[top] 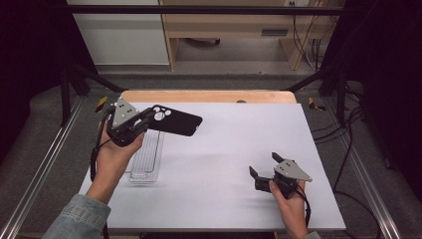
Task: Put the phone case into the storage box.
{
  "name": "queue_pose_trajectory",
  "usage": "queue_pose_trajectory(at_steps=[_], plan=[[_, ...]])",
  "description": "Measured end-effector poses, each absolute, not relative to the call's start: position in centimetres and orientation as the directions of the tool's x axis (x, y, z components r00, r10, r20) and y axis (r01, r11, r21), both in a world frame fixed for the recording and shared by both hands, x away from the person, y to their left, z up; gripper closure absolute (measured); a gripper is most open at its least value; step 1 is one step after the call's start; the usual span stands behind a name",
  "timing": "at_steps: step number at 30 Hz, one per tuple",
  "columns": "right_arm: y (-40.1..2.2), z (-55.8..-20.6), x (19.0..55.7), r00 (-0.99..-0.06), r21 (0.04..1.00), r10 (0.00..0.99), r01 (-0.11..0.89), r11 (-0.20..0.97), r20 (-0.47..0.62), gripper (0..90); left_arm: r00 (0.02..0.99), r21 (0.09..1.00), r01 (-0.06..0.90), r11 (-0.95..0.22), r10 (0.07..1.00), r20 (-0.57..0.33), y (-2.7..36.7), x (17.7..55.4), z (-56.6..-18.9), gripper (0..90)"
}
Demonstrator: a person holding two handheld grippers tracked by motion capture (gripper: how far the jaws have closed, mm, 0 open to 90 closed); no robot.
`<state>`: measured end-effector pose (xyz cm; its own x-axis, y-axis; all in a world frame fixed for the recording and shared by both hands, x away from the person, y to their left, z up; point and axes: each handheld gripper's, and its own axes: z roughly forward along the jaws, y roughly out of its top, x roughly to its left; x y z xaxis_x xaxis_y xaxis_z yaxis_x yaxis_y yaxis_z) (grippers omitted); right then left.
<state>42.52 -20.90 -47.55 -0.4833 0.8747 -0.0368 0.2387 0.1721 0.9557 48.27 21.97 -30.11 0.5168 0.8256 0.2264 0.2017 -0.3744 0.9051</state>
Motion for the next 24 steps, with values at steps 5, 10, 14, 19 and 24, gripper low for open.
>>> queue_pose_trajectory(at_steps=[5, 10, 14, 19, 24], plan=[[-20.9, -47.6, 42.6, -0.483, 0.957, 0.874, 0.230, 0.176, -0.045, 6.7, 0.499, 0.895, 0.197, -0.401, 0.826, 0.261, 22.5, 48.4, -29.2, 82.9], [-21.0, -47.6, 42.4, -0.483, 0.959, 0.875, 0.227, 0.167, -0.038, 6.4, 0.474, 0.903, 0.199, -0.381, 0.844, 0.252, 23.4, 48.6, -28.7, 82.9], [-21.0, -47.6, 42.4, -0.480, 0.960, 0.877, 0.226, 0.162, -0.035, 6.5, 0.463, 0.902, 0.187, -0.388, 0.845, 0.267, 24.0, 48.6, -28.3, 82.9], [-21.0, -47.6, 42.4, -0.481, 0.960, 0.876, 0.224, 0.168, -0.041, 6.3, 0.448, 0.900, 0.190, -0.393, 0.850, 0.277, 24.7, 48.7, -28.3, 82.9], [-21.0, -47.6, 42.4, -0.477, 0.960, 0.878, 0.230, 0.163, -0.035, 6.1, 0.414, 0.898, 0.173, -0.404, 0.857, 0.307, 25.4, 49.0, -27.8, 82.9]])
